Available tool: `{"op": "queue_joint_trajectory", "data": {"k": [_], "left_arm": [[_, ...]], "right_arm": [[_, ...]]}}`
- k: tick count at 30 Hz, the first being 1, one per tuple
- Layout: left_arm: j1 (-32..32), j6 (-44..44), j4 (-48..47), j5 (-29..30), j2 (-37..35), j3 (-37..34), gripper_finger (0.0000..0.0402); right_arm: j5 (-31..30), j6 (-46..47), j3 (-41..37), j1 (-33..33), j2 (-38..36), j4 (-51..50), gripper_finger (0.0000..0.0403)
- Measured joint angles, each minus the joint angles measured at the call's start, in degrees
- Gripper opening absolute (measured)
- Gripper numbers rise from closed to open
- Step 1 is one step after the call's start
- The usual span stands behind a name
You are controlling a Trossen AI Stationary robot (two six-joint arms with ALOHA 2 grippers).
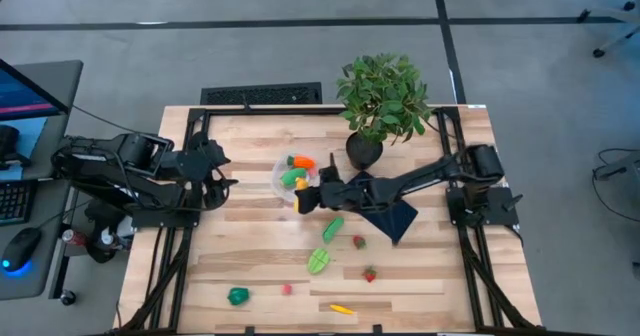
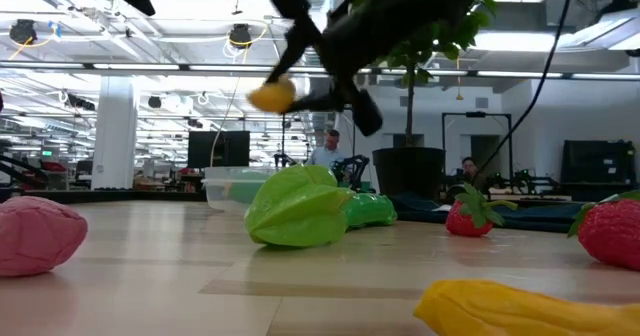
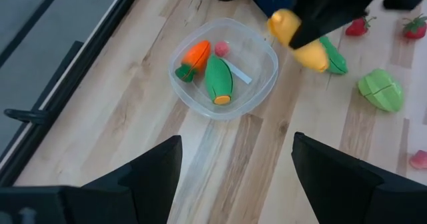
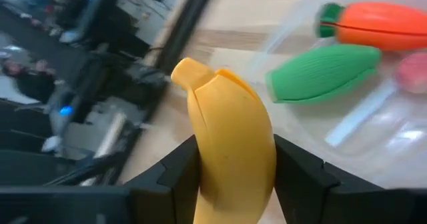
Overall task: Pick and placing Produce into tupperware
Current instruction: Put the yellow banana into the transparent bin
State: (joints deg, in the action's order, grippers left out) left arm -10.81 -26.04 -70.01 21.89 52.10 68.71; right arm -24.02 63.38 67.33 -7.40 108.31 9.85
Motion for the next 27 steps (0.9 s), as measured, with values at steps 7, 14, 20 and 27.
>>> {"op": "queue_joint_trajectory", "data": {"k": [7, 14, 20, 27], "left_arm": [[0.0, -1.0, 0.0, 0.7, 0.0, 0.0, 0.0272], [0.0, -1.7, 0.1, 1.4, 0.0, 0.0, 0.0272], [0.0, -1.7, 0.1, 1.7, 0.0, 0.0, 0.0272], [0.0, -1.7, 0.1, 2.7, 0.0, 0.0, 0.0272]], "right_arm": [[0.0, -0.2, 1.5, 2.7, 2.8, -0.3, 0.0164], [1.9, -3.8, 1.4, 6.5, 2.7, -0.8, 0.0160], [3.3, -5.7, 1.4, 8.2, 2.7, -4.0, 0.0164], [4.6, -6.6, 1.4, 8.4, 2.6, -5.6, 0.0163]]}}
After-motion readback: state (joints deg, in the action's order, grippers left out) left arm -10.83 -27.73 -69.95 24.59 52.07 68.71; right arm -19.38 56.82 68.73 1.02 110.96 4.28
